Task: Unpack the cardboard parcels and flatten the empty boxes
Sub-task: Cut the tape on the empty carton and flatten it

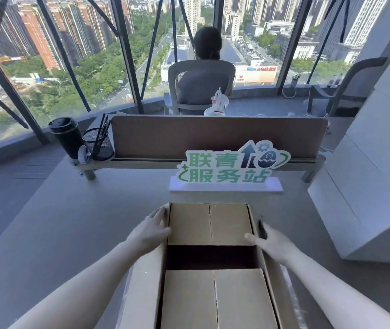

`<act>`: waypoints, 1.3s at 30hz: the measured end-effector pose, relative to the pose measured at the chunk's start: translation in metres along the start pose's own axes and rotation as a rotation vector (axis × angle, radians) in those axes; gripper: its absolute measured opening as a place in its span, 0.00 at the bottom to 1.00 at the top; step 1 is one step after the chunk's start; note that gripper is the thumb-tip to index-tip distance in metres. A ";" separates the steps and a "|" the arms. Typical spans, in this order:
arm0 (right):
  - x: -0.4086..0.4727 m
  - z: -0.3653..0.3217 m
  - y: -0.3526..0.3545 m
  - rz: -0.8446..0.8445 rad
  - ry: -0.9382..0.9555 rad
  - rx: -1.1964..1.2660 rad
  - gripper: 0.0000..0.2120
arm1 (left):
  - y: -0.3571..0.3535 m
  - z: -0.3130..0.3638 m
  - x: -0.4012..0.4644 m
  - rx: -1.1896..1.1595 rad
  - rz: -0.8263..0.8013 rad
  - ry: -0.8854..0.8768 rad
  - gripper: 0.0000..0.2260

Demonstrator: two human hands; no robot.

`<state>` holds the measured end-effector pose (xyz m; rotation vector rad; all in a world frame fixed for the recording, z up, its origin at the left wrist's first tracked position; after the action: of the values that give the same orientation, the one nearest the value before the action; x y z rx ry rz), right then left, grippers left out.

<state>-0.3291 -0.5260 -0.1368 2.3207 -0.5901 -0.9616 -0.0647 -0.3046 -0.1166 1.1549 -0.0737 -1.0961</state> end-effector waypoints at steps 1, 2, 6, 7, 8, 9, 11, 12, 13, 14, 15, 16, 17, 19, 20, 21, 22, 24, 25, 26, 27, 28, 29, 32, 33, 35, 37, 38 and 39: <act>-0.001 -0.004 0.000 0.017 0.021 -0.130 0.47 | -0.001 0.006 -0.003 0.065 0.027 -0.023 0.37; -0.001 -0.010 0.000 0.025 0.040 -0.251 0.52 | -0.003 0.012 -0.004 0.174 0.039 -0.042 0.42; 0.004 -0.036 -0.011 0.044 0.089 -0.664 0.52 | -0.020 0.035 0.002 0.525 -0.016 -0.099 0.49; 0.004 -0.041 -0.011 0.062 0.089 -0.700 0.50 | -0.022 0.038 0.004 0.567 -0.017 -0.097 0.49; 0.005 -0.044 -0.010 0.076 0.090 -0.714 0.47 | -0.021 0.040 0.005 0.592 -0.009 -0.090 0.47; 0.003 -0.045 -0.008 0.084 0.096 -0.723 0.43 | -0.019 0.040 0.006 0.588 -0.006 -0.085 0.45; -0.003 -0.047 -0.002 0.110 0.140 -0.724 0.37 | -0.010 0.044 0.000 0.517 0.012 -0.113 0.39; -0.007 -0.049 0.004 0.151 0.184 -0.687 0.34 | -0.003 0.046 -0.003 0.473 0.061 -0.143 0.35; -0.012 -0.054 0.012 0.209 0.235 -0.620 0.30 | 0.007 0.048 -0.008 0.418 0.143 -0.175 0.31; -0.015 -0.059 0.022 0.272 0.273 -0.536 0.24 | 0.018 0.049 -0.013 0.326 0.235 -0.191 0.26; -0.017 -0.063 0.032 0.330 0.288 -0.447 0.19 | 0.029 0.048 -0.015 0.182 0.312 -0.178 0.21; -0.015 -0.068 0.042 0.380 0.283 -0.347 0.15 | 0.038 0.046 -0.017 -0.009 0.366 -0.150 0.17; -0.009 -0.072 0.050 0.409 0.269 -0.222 0.13 | 0.045 0.044 -0.014 -0.228 0.398 -0.118 0.16; 0.009 -0.077 0.063 0.438 0.235 0.125 0.08 | 0.052 0.043 -0.004 -0.531 0.457 -0.082 0.18; 0.019 -0.078 0.065 0.439 0.213 0.287 0.07 | 0.054 0.044 0.003 -0.592 0.482 -0.084 0.20; 0.029 -0.079 0.066 0.434 0.195 0.375 0.10 | 0.053 0.046 0.010 -0.621 0.492 -0.098 0.21; 0.036 -0.081 0.065 0.413 0.183 0.380 0.16 | 0.051 0.047 0.019 -0.620 0.485 -0.120 0.22; 0.049 -0.083 0.056 0.350 0.175 0.238 0.24 | 0.043 0.049 0.035 -0.491 0.416 -0.149 0.23; 0.056 -0.082 0.049 0.306 0.168 0.127 0.26 | 0.037 0.048 0.044 -0.354 0.361 -0.148 0.23; 0.063 -0.077 0.040 0.252 0.149 0.006 0.26 | 0.030 0.048 0.051 -0.186 0.298 -0.141 0.22; 0.069 -0.071 0.030 0.201 0.119 -0.127 0.25 | 0.021 0.047 0.057 -0.019 0.241 -0.129 0.20; 0.073 -0.064 0.022 0.165 0.077 -0.262 0.23 | 0.015 0.045 0.061 0.113 0.209 -0.120 0.19; 0.075 -0.059 0.015 0.156 0.051 -0.359 0.22 | 0.010 0.042 0.064 0.200 0.206 -0.113 0.17; 0.073 -0.054 0.007 0.262 0.059 -0.452 0.16 | 0.010 0.036 0.067 0.259 0.325 -0.128 0.14; 0.072 -0.056 0.007 0.288 0.068 -0.465 0.15 | 0.011 0.036 0.068 0.258 0.353 -0.134 0.14; 0.071 -0.059 0.007 0.299 0.075 -0.498 0.16 | 0.012 0.041 0.069 0.300 0.365 -0.152 0.15; 0.066 -0.061 0.005 0.299 0.101 -0.519 0.20 | 0.014 0.047 0.068 0.376 0.379 -0.189 0.14; 0.060 -0.063 0.003 0.316 0.136 -0.508 0.23 | 0.015 0.051 0.065 0.395 0.402 -0.223 0.13; 0.052 -0.064 0.001 0.353 0.188 -0.481 0.24 | 0.016 0.054 0.059 0.382 0.422 -0.268 0.12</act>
<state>-0.2484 -0.5367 -0.1244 1.7791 -0.5885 -0.6265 -0.0536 -0.3851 -0.1068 1.2477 -0.7314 -0.8687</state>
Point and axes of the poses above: each hand's wrist, its own x-axis towards the middle knuckle, its own y-axis out of the back of the hand, z = x × y, the point moved 6 cm from there along x, towards the middle knuckle, and after that the axes turned 8 degrees about -z, right-handed, at the moved point
